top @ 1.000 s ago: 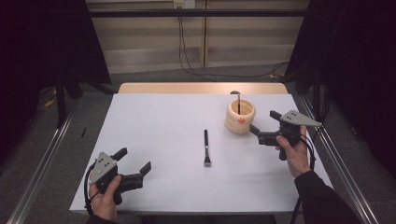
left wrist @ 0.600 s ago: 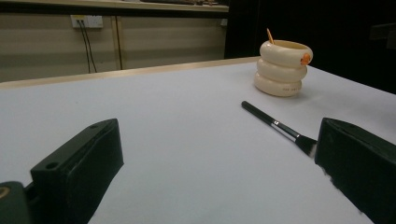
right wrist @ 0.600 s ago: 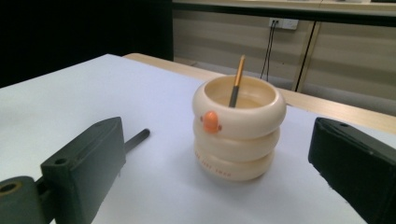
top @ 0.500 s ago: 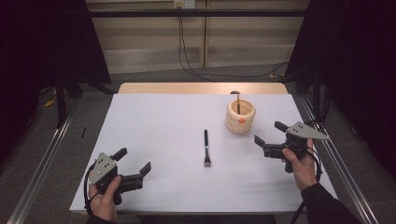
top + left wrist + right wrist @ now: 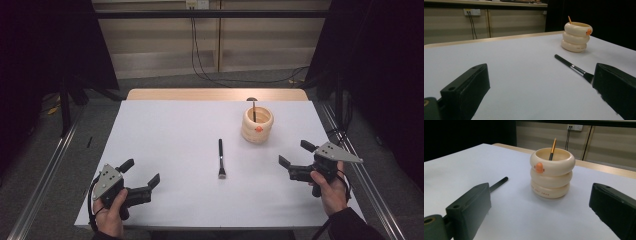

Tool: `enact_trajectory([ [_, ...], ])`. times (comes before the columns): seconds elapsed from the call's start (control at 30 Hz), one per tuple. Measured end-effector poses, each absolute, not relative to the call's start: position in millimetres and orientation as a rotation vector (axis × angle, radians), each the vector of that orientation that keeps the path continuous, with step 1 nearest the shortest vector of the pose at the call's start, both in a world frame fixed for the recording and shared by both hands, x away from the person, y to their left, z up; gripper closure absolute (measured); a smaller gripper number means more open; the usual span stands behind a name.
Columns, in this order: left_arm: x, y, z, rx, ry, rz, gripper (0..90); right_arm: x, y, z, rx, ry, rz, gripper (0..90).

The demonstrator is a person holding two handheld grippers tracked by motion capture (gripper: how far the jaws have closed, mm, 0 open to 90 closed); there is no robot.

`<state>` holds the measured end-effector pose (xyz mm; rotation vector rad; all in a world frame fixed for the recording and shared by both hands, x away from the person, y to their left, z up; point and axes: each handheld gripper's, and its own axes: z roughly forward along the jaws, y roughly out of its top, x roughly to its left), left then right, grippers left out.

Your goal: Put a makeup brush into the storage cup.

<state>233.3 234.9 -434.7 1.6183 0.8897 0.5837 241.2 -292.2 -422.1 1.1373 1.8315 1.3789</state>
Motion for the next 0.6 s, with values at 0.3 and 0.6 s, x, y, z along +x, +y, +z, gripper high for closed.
enact_trajectory([
  [0.3,232.8,233.2,-434.1,1.626,0.888,0.588,0.8,233.8,-296.4,-424.5,1.136,1.827,1.376,3.2],
  [0.6,234.4,234.7,-435.7,1.624,0.903,0.592,0.8,234.7,-295.7,-425.1,1.133,1.829,1.391,3.2],
])
